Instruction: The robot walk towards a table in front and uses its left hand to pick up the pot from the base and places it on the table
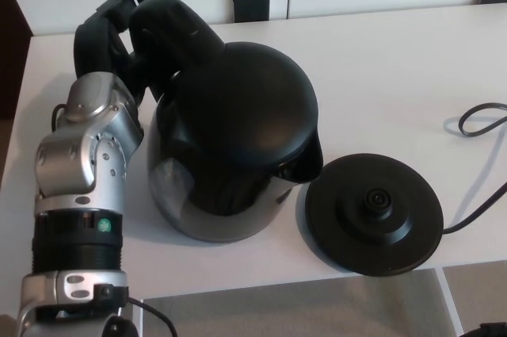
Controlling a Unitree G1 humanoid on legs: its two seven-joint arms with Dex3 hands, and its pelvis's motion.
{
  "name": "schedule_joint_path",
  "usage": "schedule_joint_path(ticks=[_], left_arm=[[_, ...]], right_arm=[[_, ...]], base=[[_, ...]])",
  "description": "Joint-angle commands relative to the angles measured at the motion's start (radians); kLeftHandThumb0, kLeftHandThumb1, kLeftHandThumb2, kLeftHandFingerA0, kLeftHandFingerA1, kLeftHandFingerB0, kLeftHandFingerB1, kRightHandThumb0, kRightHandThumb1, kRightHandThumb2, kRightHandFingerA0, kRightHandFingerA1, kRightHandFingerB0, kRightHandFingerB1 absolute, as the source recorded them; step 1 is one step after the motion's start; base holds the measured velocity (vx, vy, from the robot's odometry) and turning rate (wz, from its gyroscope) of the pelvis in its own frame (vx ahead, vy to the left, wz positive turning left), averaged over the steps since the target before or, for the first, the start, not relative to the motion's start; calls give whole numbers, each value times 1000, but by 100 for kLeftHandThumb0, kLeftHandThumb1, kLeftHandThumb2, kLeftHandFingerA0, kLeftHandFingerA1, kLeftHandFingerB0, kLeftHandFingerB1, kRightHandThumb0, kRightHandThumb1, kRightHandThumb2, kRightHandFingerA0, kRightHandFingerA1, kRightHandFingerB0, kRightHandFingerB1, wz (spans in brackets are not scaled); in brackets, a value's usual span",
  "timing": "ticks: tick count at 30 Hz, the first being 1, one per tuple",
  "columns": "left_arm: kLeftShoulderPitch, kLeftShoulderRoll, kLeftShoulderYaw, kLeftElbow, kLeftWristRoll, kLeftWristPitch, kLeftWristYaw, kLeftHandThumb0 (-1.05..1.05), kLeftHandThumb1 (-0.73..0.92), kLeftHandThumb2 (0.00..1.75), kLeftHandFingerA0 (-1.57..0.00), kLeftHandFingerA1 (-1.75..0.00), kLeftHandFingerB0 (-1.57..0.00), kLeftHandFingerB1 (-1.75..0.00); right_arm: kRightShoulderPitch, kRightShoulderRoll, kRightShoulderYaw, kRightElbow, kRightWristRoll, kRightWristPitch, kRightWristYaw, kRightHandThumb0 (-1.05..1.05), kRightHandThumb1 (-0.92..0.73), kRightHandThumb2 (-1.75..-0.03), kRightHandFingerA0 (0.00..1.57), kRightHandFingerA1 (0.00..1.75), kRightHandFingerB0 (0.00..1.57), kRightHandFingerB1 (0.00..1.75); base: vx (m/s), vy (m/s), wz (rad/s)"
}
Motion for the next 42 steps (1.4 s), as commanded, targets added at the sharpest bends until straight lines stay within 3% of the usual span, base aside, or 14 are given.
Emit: schedule_joint_path(ticks=[1,4,12,13,14,15,20,21,22,25,26,36,42], left_arm=[[1,23,-11,8,23,-81,-28,-9,74,78,-79,-172,-62,-124],[10,29,-24,23,33,-94,-39,-4,80,69,-86,-162,-65,-122],[26,45,-52,71,48,-141,-73,-8,81,69,-84,-155,-62,-105],[26,52,-63,79,60,-148,-74,-8,79,64,-81,-128,-72,-72],[25,59,-73,85,73,-149,-71,-8,79,64,-81,-128,-72,-72],[24,66,-84,91,86,-151,-69,-13,78,63,-94,-88,-64,-48],[21,80,-103,105,100,-161,-67,-13,78,63,-94,-88,-64,-48],[38,126,-146,74,118,-128,-132,-30,54,60,0,-14,0,-20],[65,195,-211,27,145,-79,-229,-30,54,60,0,-14,0,-20],[69,207,-225,21,131,-77,-227,-30,54,60,0,-14,0,-20],[77,238,-243,18,146,-93,-247,-54,34,65,0,-1,0,-3],[98,371,-252,15,128,-65,-362,-45,31,63,0,-3,0,-5],[86,415,-256,-2,119,-21,-435,-51,34,64,0,0,0,0]], right_arm=[[-1,-21,3,-7,-10,6,4,-88,-53,-57,81,59,69,50],[-2,-21,3,-9,-10,14,3,-89,-52,-57,81,59,71,51],[-12,-26,0,-10,-8,3,6,-90,-53,-57,81,60,72,52],[-14,-26,0,-11,-7,4,8,-90,-53,-57,82,60,72,52],[-15,-27,-1,-13,-5,3,10,-90,-53,-57,82,60,72,52],[-17,-28,-1,-15,-5,4,11,-90,-53,-57,83,61,72,52],[-20,-30,-1,-19,-6,5,13,-90,-53,-57,83,61,72,52],[-24,-30,-2,-19,-4,11,16,-90,-52,-57,81,60,72,52],[-29,-31,-4,-19,-3,19,20,-90,-52,-57,81,60,72,52],[-29,-31,-4,-19,-3,19,21,-90,-52,-57,81,60,72,52],[-29,-31,-5,-20,-2,20,22,-89,-52,-57,79,60,72,52],[-26,-31,-12,-25,4,24,28,-89,-52,-57,79,59,73,51],[-23,-34,-20,-25,10,19,30,-89,-52,-57,80,59,73,51]], base=[[0,0,0],[0,0,0],[0,0,0],[0,0,0],[0,0,0],[0,0,0],[0,0,0],[0,0,0],[0,0,0],[0,0,0],[0,0,0],[0,0,0],[0,0,0]])
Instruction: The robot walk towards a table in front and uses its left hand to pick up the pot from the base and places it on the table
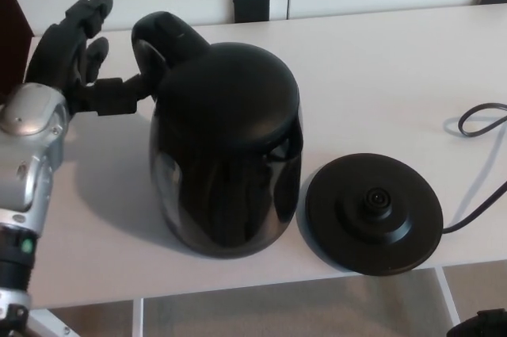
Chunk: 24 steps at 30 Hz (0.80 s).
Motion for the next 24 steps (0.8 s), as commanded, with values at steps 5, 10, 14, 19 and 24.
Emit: schedule_joint_path(ticks=[5,10,14,19,24], left_arm=[[14,132,-4,-78,-48,93,-263,-63,39,70,0,0,0,0],[25,183,-11,-113,-48,108,-326,-64,40,70,0,0,0,0],[34,217,-2,-112,-69,119,-380,-65,39,70,0,0,0,0],[154,280,78,-174,-138,123,-461,-61,38,70,0,0,0,0],[345,348,245,-257,-235,87,-569,-60,37,68,0,0,0,0]], right_arm=[[2,-28,-22,-2,12,11,15,-90,-52,-57,80,61,74,52],[0,-24,-26,0,12,23,21,-90,-51,-57,78,61,75,52],[11,-21,-28,-2,11,16,16,-90,-51,-57,79,60,75,52],[40,-33,-17,0,-7,-4,7,-91,-53,-58,78,60,73,52],[69,-37,-9,10,-12,-6,6,-90,-53,-57,78,60,75,52]], base=[[0,0,0],[0,0,0],[0,0,0],[0,0,0],[0,0,0]])
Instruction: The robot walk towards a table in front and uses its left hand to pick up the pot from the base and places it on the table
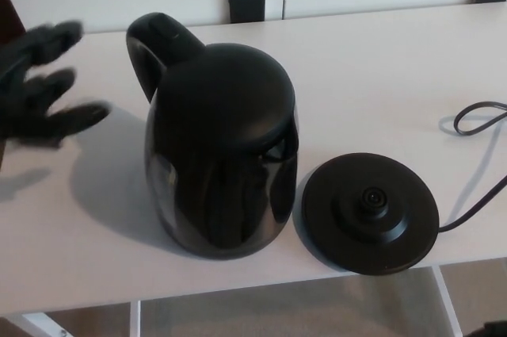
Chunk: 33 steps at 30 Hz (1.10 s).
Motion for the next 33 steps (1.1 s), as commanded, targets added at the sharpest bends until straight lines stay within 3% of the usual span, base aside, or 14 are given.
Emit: schedule_joint_path(ticks=[1,4,5,9,10,15,16,17,18,19,22,24,25,33], left_arm=[[115,61,103,-54,-110,-1,-150,-60,37,68,0,0,0,0],[230,112,237,-66,-173,-39,-247,-62,39,68,0,0,0,0],[300,135,312,-76,-205,-57,-295,-64,39,69,0,0,0,0],[339,136,351,-93,-215,-58,-314,-64,39,69,0,0,0,0],[464,115,499,-74,-271,-63,-347,-61,38,68,0,0,0,0],[560,67,628,-54,-307,-80,-345,-57,37,67,0,0,0,0],[673,-96,738,7,-250,-202,-154,-39,49,68,-4,-28,-2,-18],[721,-167,788,33,-224,-253,-75,-39,49,68,-4,-28,-2,-18],[737,-191,804,55,-231,-257,-67,-36,47,68,-6,-35,-2,-20],[767,-237,832,103,-236,-275,-55,-37,48,66,-7,-35,-2,-18],[805,-282,833,170,-203,-326,-44,-40,48,66,-6,-34,-8,-22],[835,-305,810,227,-170,-360,-43,-38,49,72,-7,-38,-1,-29],[851,-297,754,293,-125,-381,-62,-42,53,64,-9,-28,-6,-21],[818,-253,515,413,-25,-355,-46,-39,51,69,-3,-29,-2,-17]], right_arm=[[27,-24,6,8,-11,-4,-4,-90,-53,-57,78,60,75,52],[38,-17,6,19,-8,-2,-8,-89,-52,-57,79,59,75,51],[47,-13,6,28,-8,-3,-13,-92,-40,-80,78,64,74,57],[53,-11,8,35,-8,-7,-20,-92,-40,-80,78,64,74,57],[69,-12,-1,46,-2,-12,-35,-90,-53,-57,80,61,74,53],[75,-14,-11,56,5,-27,-47,-90,-53,-57,80,60,74,52],[72,-6,-46,63,40,-34,-53,-94,-39,-80,79,65,75,57],[71,-2,-61,67,54,-38,-55,-94,-39,-80,79,65,75,57],[75,-2,-64,67,56,-39,-56,-92,-53,-57,80,62,75,52],[83,0,-72,67,56,-39,-57,-92,-53,-57,79,62,75,52],[89,4,-78,71,51,-33,-63,-90,-52,-57,78,60,74,51],[95,6,-86,76,51,-36,-62,-90,-52,-57,77,59,73,50],[96,11,-92,80,52,-34,-71,-91,-52,-57,77,60,72,51],[83,35,-131,97,67,-9,-86,-97,-54,-58,74,62,71,53]], base=[[0,0,0],[0,0,0],[0,0,0],[0,0,0],[0,0,0],[0,0,0],[0,0,0],[0,0,0],[0,0,0],[0,0,0],[0,0,0],[-5,0,3],[0,0,0],[0,0,0]])
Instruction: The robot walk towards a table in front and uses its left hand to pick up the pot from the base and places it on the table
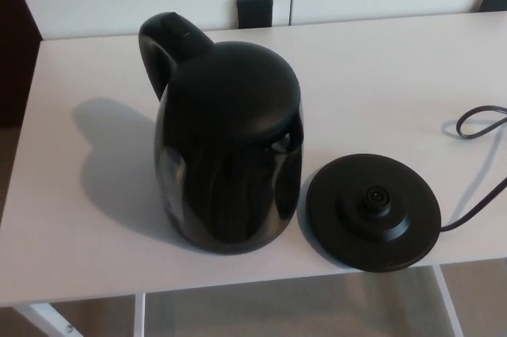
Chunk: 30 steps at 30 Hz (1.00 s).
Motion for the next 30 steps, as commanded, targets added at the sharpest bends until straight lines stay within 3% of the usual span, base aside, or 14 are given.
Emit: schedule_joint_path(ticks=[1,2,3,5,8,9,14,16,17,19,20,27,28,30], left_arm=[[-42,12,-152,72,113,-72,65,-44,37,75,0,-27,0,-23],[-50,14,-170,75,115,-65,72,-44,37,75,0,-27,0,-23],[-64,15,-186,93,114,-65,80,-38,59,61,0,-21,0,-19],[-112,11,-215,119,116,-61,112,-45,42,79,0,-31,0,-27],[-139,13,-233,141,109,-56,128,-46,44,81,0,-31,0,-26],[-149,9,-239,133,104,-47,135,-48,44,81,0,-30,0,-24],[-157,-39,-286,58,105,-26,178,-51,45,81,0,-27,0,-22],[-158,-74,-299,19,92,5,205,-48,45,82,0,-30,0,-26],[-152,-89,-306,-2,87,19,213,-49,61,76,-3,-24,-1,-14],[-148,-92,-308,-12,85,26,219,-49,61,76,-3,-24,-1,-14],[-143,-104,-322,7,101,-3,222,-53,50,84,0,-29,0,-23],[-135,-108,-369,88,142,-90,237,-53,50,84,0,-31,0,-25],[-138,-99,-367,105,139,-102,233,-51,49,84,0,-32,0,-25],[-129,-90,-365,96,130,-96,226,-52,49,84,0,-30,0,-25]], right_arm=[[9,16,-44,17,42,1,-33,-102,-31,-84,82,73,65,58],[10,17,-48,18,43,-3,-34,-102,-31,-84,82,73,65,58],[12,15,-49,20,40,-6,-36,-105,-33,-85,75,71,59,56],[15,15,-69,26,56,-2,-29,-105,-34,-86,74,72,49,54],[20,21,-84,33,62,10,-26,-105,-35,-87,75,72,47,53],[22,23,-86,35,60,10,-25,-102,-59,-69,63,64,54,55],[38,27,-111,39,78,15,-10,-103,-60,-59,58,66,54,57],[45,30,-116,42,79,5,-14,-101,-58,-70,61,68,52,58],[51,35,-117,44,80,5,-13,-104,-59,-59,59,69,54,59],[51,36,-118,44,80,4,-13,-104,-59,-59,59,69,54,59],[55,36,-117,44,78,4,-16,-105,-32,-85,71,78,44,57],[43,28,-116,40,76,13,-14,-104,-41,-86,59,69,56,61],[34,27,-113,41,73,14,-16,-97,-30,-86,70,78,44,57],[29,32,-123,41,86,10,0,-100,-30,-84,71,78,45,57]], base=[[0,0,0],[0,0,0],[0,0,0],[0,0,0],[0,0,0],[0,0,0],[0,0,0],[0,0,0],[0,0,0],[0,0,0],[0,0,0],[0,0,0],[0,0,0],[0,0,0]])
